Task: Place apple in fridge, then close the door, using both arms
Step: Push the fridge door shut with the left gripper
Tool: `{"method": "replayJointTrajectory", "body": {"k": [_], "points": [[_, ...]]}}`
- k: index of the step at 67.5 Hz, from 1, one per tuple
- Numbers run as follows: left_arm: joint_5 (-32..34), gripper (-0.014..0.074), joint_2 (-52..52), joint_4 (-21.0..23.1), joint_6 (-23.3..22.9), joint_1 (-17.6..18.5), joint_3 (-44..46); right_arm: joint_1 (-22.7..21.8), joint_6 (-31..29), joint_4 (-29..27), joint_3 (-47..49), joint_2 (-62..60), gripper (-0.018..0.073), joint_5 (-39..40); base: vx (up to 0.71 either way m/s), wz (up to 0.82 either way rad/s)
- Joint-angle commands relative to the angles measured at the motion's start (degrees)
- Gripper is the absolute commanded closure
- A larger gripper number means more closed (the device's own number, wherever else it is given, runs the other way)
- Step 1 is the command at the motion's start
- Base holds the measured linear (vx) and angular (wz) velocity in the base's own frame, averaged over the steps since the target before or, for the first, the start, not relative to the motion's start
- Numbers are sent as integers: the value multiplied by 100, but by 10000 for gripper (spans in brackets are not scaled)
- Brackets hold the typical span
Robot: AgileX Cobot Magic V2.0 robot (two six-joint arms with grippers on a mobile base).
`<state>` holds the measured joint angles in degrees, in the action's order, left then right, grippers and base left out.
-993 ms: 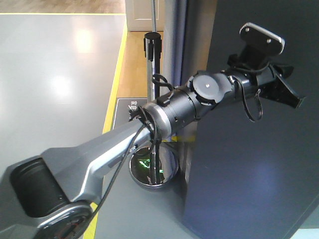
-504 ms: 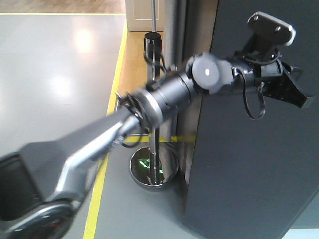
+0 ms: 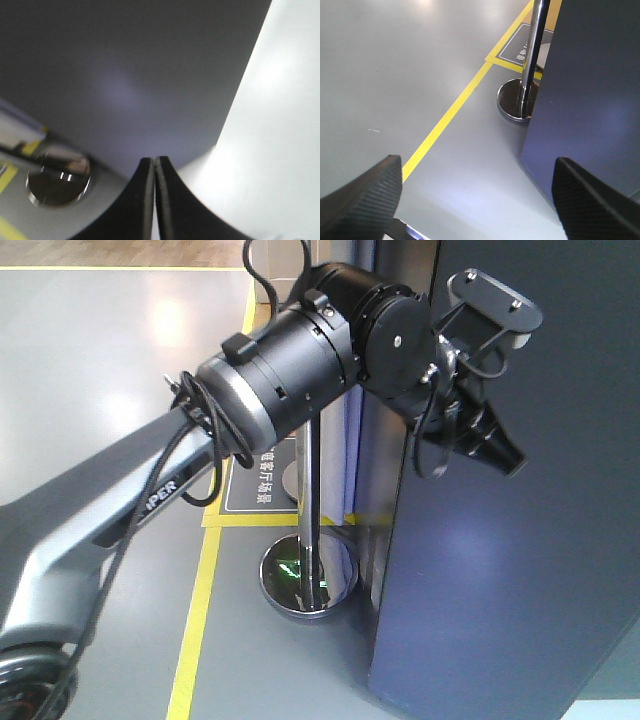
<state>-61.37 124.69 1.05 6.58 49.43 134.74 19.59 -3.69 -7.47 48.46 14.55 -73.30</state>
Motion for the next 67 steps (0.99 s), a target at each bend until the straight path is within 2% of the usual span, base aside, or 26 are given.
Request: {"method": "replayJointTrajectory", "body": {"k": [1,12,35,52,60,67], "points": [[3,602,-558,-105,-101,18,204,-11,-59,-43,117,106,-21,-49,0,0],[-244,602,-827,-105,-89,13,204,-11,-59,-43,117,106,-21,-49,0,0],[-946,602,-1331,-484,-93,-16,200,-11,-59,-38,117,106,-21,-36,0,0],[-955,602,-1632,-567,-111,-37,154,-11,-59,-38,117,106,-21,-21,0,0],[-716,602,-1929,-795,-293,-37,-519,-11,-59,-33,117,106,-21,-22,0,0],[-8,602,-2458,-824,-453,-37,-1584,-11,-59,-33,117,106,-21,-22,0,0]]}}
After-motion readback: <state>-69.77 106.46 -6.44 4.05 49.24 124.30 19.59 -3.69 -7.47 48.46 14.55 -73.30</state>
